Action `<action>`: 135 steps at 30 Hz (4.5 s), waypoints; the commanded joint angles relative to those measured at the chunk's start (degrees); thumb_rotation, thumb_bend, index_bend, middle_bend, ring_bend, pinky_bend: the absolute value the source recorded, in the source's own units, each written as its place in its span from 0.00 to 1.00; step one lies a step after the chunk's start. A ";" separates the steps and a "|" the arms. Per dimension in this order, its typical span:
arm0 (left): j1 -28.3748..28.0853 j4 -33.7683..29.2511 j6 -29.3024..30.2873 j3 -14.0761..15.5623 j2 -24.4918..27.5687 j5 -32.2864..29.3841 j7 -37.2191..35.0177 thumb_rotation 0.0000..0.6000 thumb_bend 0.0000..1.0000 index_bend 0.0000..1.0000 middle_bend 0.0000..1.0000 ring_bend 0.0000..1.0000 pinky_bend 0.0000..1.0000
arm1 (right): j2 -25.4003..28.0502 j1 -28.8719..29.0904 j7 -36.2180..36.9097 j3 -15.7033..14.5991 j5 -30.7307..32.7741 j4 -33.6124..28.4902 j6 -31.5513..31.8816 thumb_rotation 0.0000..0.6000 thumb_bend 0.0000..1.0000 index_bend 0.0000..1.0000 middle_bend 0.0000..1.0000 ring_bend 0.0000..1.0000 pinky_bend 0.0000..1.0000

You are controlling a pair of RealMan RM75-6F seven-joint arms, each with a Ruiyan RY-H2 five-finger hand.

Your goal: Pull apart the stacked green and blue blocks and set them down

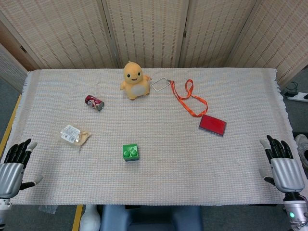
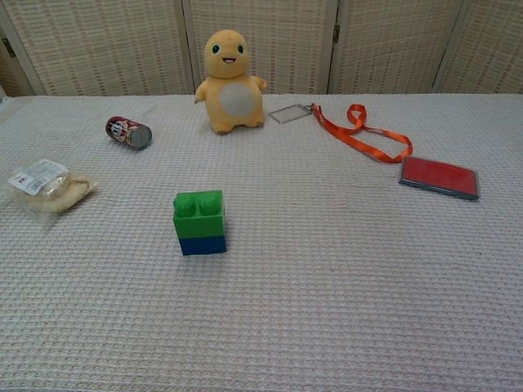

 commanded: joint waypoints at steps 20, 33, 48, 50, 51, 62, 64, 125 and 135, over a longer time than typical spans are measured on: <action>-7.23 1.67 0.45 1.89 -2.02 15.00 -13.02 1.00 0.18 0.03 0.04 0.00 0.05 | 0.47 -1.36 0.49 -0.81 -2.29 -0.97 2.20 1.00 0.33 0.00 0.00 0.00 0.00; -19.69 -4.33 -15.31 -2.00 -7.51 10.12 -16.46 1.00 0.18 0.06 0.15 0.02 0.08 | 1.67 -0.90 4.30 0.62 0.15 0.23 0.96 1.00 0.33 0.00 0.00 0.00 0.00; -27.31 -7.82 -26.85 -7.66 -19.68 -8.70 -11.92 1.00 0.18 0.13 0.27 0.10 0.15 | 3.95 -0.86 10.83 1.23 0.24 0.71 0.54 1.00 0.33 0.00 0.00 0.00 0.00; -27.64 -6.55 -26.65 -8.22 -22.27 -10.63 -10.65 1.00 0.18 0.13 0.27 0.10 0.15 | 4.26 -0.77 11.61 1.29 0.43 0.81 0.20 1.00 0.33 0.00 0.00 0.00 0.00; -27.77 -6.03 -26.57 -8.37 -23.21 -11.18 -10.25 1.00 0.18 0.14 0.27 0.10 0.15 | 4.38 -0.77 11.97 1.34 0.46 0.85 0.18 1.00 0.33 0.00 0.00 0.00 0.00; -29.69 1.86 -25.55 -9.02 -30.66 -12.92 -5.12 1.00 0.18 0.15 0.27 0.10 0.14 | 4.79 -0.66 13.72 1.26 0.44 1.14 -0.42 1.00 0.33 0.00 0.00 0.00 0.00; -29.60 3.98 -25.01 -9.01 -31.83 -13.03 -5.33 1.00 0.18 0.15 0.27 0.10 0.14 | 4.90 -0.61 14.13 1.19 0.24 1.18 -0.52 1.00 0.33 0.00 0.00 0.00 0.00; -27.69 20.55 -23.00 -10.89 -43.73 -15.17 -13.18 1.00 0.19 0.33 0.54 0.24 0.16 | 5.07 -0.26 15.03 0.77 0.09 1.44 -1.40 1.00 0.33 0.00 0.00 0.00 0.00; -26.41 19.54 -20.08 -11.12 -44.25 -15.03 -11.12 1.00 0.30 0.64 0.76 0.42 0.22 | 5.01 -0.25 15.01 0.52 -0.38 1.44 -1.40 1.00 0.33 0.00 0.00 0.00 0.00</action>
